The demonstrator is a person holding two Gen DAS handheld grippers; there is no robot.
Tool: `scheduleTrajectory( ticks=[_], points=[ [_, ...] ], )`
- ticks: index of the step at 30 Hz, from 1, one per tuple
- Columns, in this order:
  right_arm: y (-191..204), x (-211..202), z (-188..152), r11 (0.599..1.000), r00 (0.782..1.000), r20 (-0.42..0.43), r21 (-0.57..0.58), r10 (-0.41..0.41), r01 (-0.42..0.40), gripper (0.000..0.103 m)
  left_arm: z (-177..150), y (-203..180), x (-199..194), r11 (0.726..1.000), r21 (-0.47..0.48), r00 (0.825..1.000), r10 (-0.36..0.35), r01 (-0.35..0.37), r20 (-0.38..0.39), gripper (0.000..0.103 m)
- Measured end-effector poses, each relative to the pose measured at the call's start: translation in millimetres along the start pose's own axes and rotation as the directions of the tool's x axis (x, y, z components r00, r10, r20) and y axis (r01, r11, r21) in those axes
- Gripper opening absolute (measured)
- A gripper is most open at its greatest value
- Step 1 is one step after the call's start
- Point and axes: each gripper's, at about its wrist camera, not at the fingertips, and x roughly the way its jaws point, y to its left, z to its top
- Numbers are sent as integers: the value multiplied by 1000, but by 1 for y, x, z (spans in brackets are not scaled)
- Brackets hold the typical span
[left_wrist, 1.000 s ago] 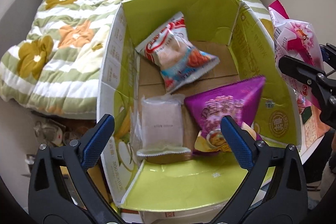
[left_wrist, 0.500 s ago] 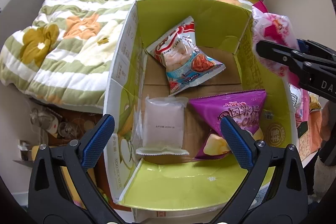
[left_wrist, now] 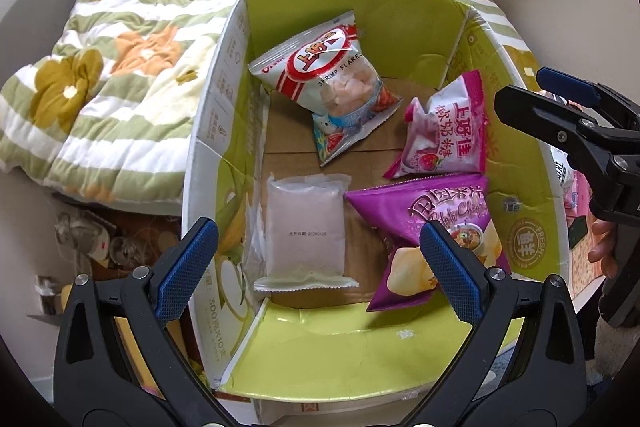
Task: Organize snacks
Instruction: 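Lower both held bags into the box and open both tools, then move both tools back over the remaining snacks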
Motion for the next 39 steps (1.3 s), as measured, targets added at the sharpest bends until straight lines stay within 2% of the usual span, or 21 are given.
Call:
scheduleTrajectory(
  ticks=[9, 12, 20, 29, 39],
  points=[
    [4, -35, -9, 999, 999, 37, 32, -31, 29, 95, -4, -2, -17, 999, 6, 999, -35, 35, 17, 100],
    [4, -54, -15, 997, 997, 61, 55, -53, 50, 95, -3, -7, -23, 999, 35, 999, -41, 39, 32, 100],
    [-18, -107, -43, 982, 982, 106, 121, -156, 143, 95, -4, -41, -41, 990, 104, 992, -99, 91, 76, 100],
    [-79, -153, -88, 963, 968, 94, 163, -232, 215, 95, -9, -114, -55, 984, 150, 988, -115, 98, 106, 100],
    [-169, -178, -154, 960, 974, -4, 169, -227, 225, 95, -14, -240, -36, 976, 177, 988, -140, 126, 67, 100]
  ],
)
